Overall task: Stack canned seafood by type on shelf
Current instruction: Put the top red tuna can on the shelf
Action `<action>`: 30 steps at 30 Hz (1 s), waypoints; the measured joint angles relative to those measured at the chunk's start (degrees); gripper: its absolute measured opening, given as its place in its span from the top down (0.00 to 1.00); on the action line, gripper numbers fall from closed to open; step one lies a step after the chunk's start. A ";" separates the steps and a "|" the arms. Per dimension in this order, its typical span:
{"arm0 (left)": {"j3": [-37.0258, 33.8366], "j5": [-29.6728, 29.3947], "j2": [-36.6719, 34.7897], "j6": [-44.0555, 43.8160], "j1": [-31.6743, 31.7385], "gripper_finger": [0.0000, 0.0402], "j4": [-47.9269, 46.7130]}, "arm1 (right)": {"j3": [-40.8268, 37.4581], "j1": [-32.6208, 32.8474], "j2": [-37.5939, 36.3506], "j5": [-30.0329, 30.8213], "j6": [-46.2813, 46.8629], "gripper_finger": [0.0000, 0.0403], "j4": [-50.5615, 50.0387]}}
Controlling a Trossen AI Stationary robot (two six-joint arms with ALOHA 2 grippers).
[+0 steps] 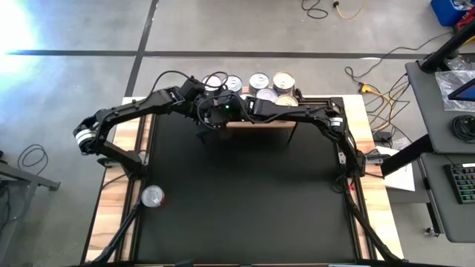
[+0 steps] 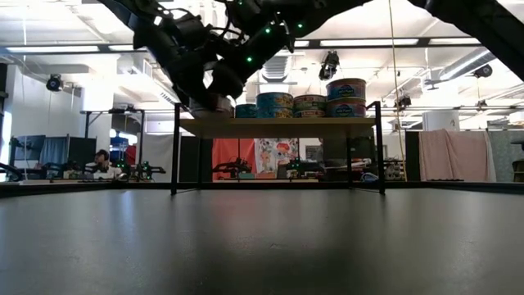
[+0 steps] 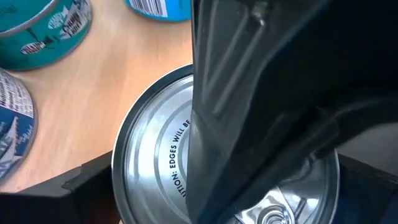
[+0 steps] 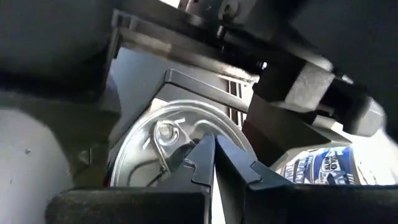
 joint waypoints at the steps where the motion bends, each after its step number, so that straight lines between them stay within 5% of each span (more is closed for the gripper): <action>1: 0.00 0.00 -0.14 0.02 0.00 0.00 -0.12 | -0.06 -0.07 0.01 0.03 0.00 0.98 -0.36; 30: -0.20 -2.80 0.64 1.66 1.33 0.06 -1.14 | -0.41 -0.14 1.89 -2.72 0.83 0.98 -3.51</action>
